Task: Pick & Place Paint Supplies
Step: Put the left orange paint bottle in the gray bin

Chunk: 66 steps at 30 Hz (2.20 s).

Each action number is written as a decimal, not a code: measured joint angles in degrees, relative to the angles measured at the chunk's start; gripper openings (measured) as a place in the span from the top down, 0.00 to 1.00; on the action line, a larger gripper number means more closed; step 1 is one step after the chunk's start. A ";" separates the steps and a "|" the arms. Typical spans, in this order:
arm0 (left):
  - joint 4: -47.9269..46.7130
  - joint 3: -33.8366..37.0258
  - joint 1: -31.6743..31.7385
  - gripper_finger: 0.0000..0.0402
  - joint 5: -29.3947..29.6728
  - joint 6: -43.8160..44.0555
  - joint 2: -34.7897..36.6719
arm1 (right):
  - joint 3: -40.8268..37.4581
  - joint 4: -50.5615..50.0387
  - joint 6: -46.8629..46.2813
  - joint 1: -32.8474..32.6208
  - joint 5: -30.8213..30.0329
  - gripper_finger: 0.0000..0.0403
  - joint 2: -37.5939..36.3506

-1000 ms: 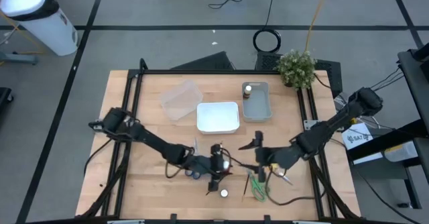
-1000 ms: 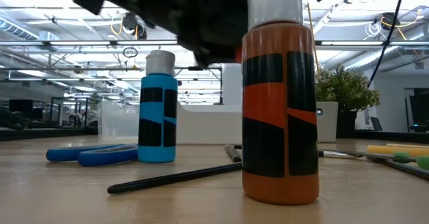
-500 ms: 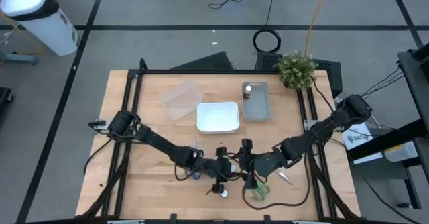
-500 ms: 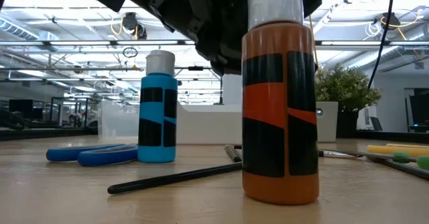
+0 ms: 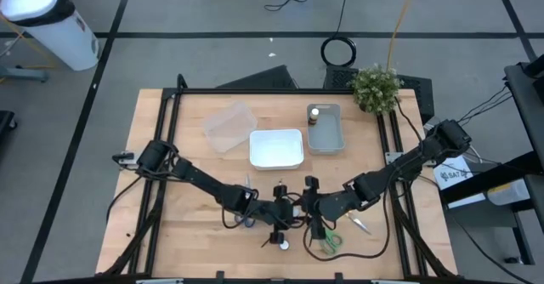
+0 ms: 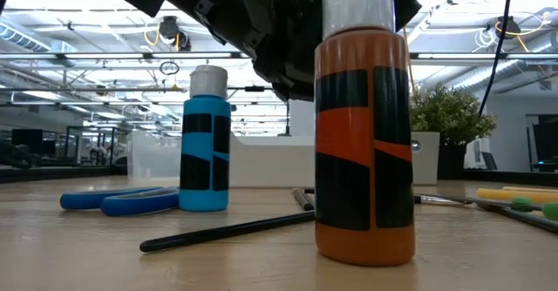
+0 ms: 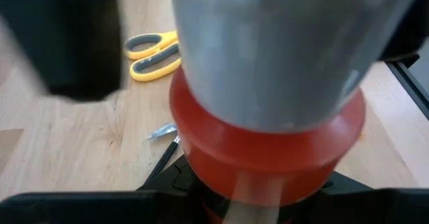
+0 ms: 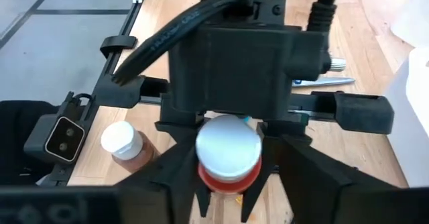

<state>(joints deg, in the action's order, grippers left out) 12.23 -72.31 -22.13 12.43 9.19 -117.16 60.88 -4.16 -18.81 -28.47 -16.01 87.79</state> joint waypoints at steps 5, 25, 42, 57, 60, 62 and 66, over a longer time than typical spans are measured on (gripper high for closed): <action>-0.06 0.00 0.04 0.67 0.06 0.32 0.00 | 0.00 0.23 1.32 0.00 0.24 0.74 0.00; 0.13 0.04 0.31 0.49 -0.42 0.15 5.54 | 0.04 -0.81 4.48 0.42 2.67 0.74 -0.29; -12.47 0.02 -1.31 0.46 0.94 0.45 18.70 | -0.07 -12.59 -0.33 -0.49 -5.21 0.74 -5.49; -5.91 25.14 -5.07 0.47 23.69 -1.10 42.27 | -8.79 -14.00 -5.62 -0.86 -12.01 0.74 -16.36; -0.39 31.30 -3.82 0.45 23.46 -0.36 47.67 | -9.86 -14.65 -7.58 0.62 -15.56 0.74 -19.27; 1.71 34.37 -3.15 0.45 23.21 0.75 50.52 | -9.90 -15.62 -8.53 2.73 -18.17 0.74 -21.37; 2.68 37.84 -1.99 0.47 23.22 1.54 54.35 | -9.90 -16.99 -6.89 10.39 -19.43 0.74 -25.84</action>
<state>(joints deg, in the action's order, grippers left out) 14.91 -34.48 -24.12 35.65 10.73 -62.81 50.98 -21.15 -25.69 -18.08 -35.44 61.95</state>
